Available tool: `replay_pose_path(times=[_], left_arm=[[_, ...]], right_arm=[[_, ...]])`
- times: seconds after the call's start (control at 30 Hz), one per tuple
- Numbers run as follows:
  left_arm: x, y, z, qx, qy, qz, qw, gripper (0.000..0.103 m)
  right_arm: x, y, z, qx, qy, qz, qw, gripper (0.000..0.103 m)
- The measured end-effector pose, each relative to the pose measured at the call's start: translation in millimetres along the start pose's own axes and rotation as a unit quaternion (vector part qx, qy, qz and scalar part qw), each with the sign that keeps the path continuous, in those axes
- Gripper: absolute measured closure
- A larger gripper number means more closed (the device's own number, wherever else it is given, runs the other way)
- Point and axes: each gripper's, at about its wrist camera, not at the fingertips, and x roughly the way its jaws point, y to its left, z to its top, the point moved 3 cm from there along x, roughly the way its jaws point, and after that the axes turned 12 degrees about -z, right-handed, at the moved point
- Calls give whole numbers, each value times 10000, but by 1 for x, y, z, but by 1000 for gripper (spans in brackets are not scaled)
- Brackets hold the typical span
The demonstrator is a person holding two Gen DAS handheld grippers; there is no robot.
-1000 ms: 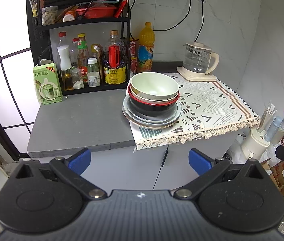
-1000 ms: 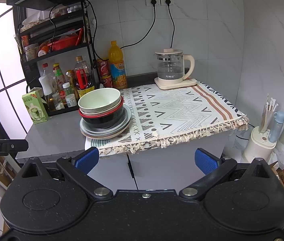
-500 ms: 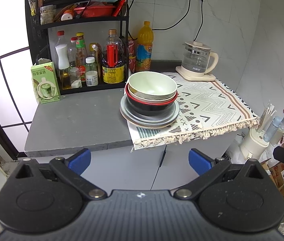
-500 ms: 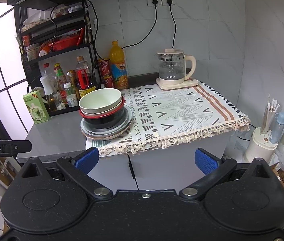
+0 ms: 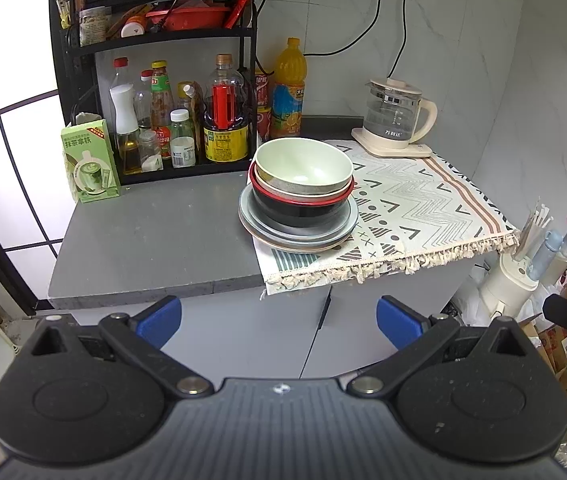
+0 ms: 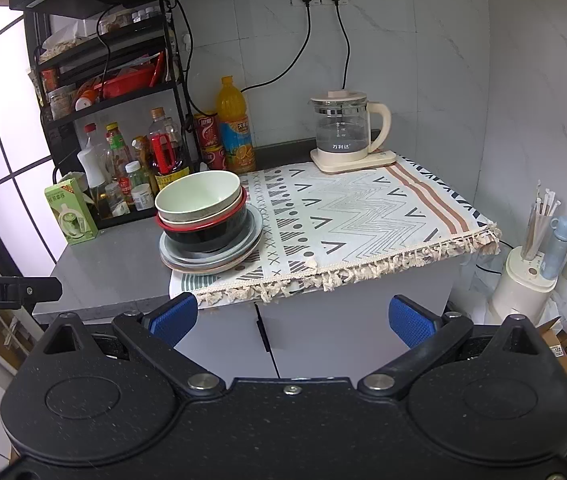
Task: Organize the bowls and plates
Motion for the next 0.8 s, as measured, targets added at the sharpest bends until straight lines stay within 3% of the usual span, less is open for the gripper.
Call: replay_pose_path(times=[0.8], left_arm=[[1, -3, -2, -28, 42, 1, 10000, 0]], right_arm=[[0, -3, -5, 73, 92, -38, 9999, 0]])
